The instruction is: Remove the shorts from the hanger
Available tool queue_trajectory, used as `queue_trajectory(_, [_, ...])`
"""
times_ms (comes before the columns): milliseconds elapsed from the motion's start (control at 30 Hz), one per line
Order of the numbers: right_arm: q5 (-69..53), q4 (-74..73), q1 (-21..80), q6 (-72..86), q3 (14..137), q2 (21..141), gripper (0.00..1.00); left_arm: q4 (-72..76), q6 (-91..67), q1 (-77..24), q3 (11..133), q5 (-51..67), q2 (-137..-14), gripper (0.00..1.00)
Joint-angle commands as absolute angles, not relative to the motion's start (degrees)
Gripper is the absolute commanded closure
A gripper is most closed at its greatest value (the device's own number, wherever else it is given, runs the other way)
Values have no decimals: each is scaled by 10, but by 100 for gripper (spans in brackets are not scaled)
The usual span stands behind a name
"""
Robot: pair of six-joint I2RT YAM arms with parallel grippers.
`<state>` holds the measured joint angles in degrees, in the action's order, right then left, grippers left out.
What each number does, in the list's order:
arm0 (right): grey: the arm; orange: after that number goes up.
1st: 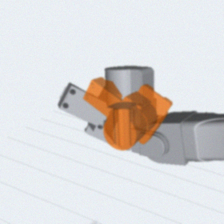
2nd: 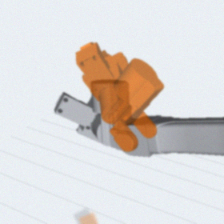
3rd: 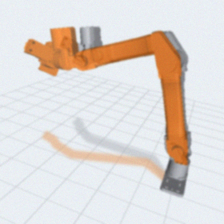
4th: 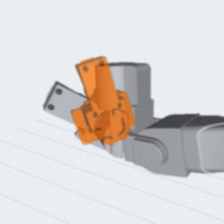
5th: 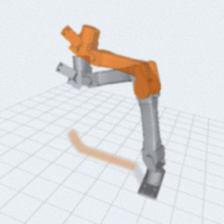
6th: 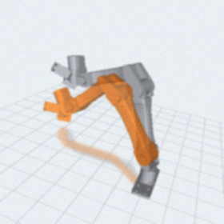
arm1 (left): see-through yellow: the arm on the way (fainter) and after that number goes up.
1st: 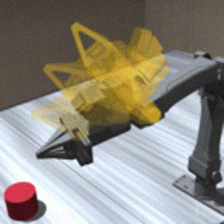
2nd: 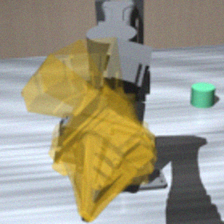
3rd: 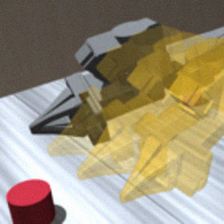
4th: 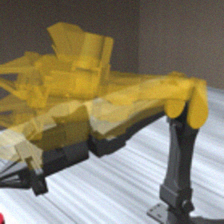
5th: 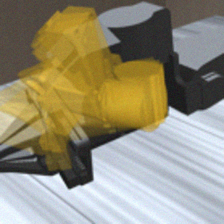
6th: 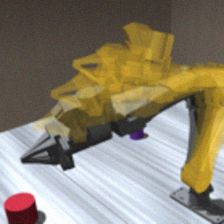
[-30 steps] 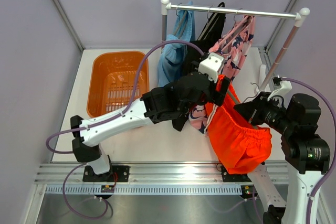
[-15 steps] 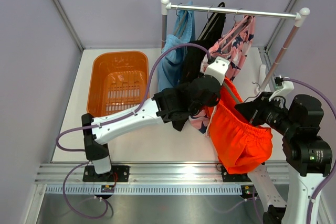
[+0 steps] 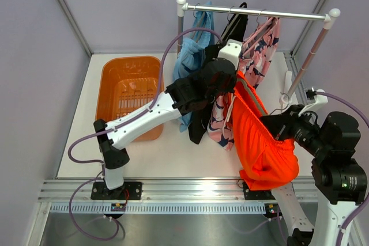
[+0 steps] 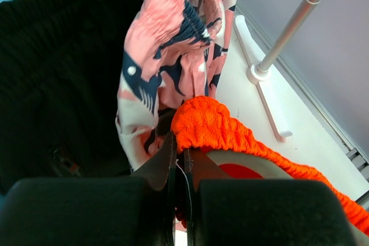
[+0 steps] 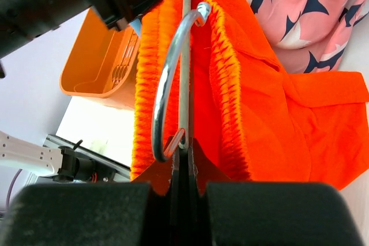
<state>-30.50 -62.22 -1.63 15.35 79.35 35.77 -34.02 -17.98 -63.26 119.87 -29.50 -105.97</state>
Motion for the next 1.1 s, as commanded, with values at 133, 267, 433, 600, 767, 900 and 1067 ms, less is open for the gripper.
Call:
queue_trajectory(133, [-388, -593, -14, 161, 854, 334, 100, -316, -149, -606, 1200, -280, -1080, 100])
queue_trajectory(267, [-392, -587, -14, 163, 872, 334, 100, -303, -150, -607, 1154, -258, -1066, 100])
queue_trajectory(433, [-364, -568, -14, 171, 889, 329, 100, -265, -149, -611, 1083, -237, -1027, 100])
queue_trajectory(600, [-357, -523, -14, 188, 890, 324, 100, -249, -151, -615, 1027, -219, -1013, 100])
queue_trajectory(767, [-323, -491, -14, 194, 874, 329, 100, -196, -129, -648, 974, -197, -972, 100])
queue_trajectory(900, [-295, -445, -14, 203, 853, 336, 100, -153, -102, -692, 938, -194, -921, 100])
queue_trajectory(1067, [-243, -385, -14, 210, 808, 346, 100, -126, -17, -786, 930, -141, -875, 100])
